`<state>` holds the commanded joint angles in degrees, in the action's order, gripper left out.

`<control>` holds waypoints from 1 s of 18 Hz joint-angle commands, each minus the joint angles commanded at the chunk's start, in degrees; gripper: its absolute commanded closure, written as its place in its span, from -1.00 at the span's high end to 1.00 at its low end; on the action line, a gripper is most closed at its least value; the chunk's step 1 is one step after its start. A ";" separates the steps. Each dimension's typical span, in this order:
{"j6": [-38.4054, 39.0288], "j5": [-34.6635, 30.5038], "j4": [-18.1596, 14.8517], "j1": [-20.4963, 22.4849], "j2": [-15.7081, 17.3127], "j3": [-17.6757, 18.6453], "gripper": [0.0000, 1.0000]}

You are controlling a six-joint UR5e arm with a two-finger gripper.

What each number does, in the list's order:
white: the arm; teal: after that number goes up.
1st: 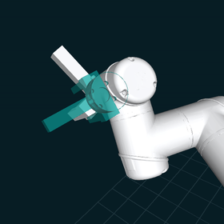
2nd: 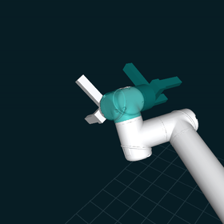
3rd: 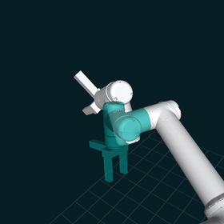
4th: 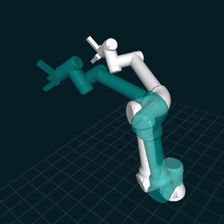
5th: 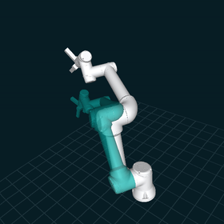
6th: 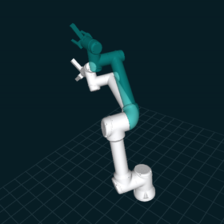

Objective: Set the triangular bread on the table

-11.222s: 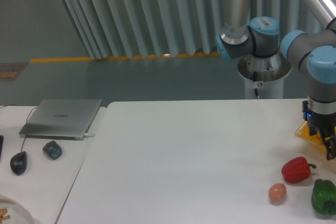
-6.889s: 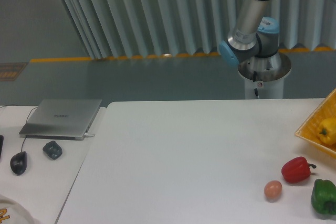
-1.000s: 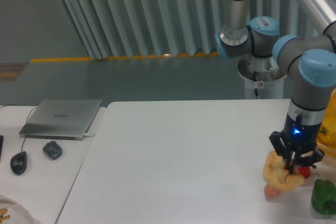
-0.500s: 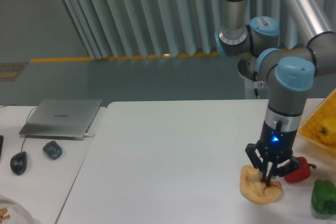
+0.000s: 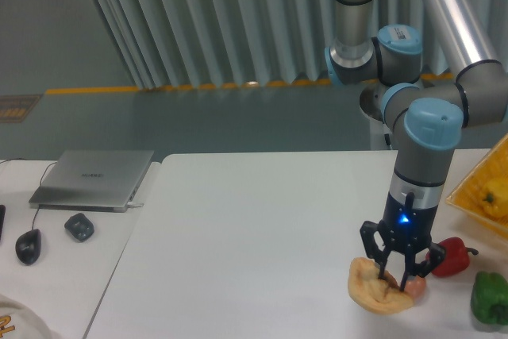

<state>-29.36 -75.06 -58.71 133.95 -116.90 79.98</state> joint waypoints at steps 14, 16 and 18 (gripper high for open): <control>-4.82 -6.66 0.35 -0.44 0.35 0.97 1.00; -6.93 -9.22 0.18 -1.23 0.79 1.41 1.00; -11.05 -11.50 0.09 -1.41 1.32 2.55 1.00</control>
<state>-40.41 -86.56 -58.62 132.54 -115.58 82.52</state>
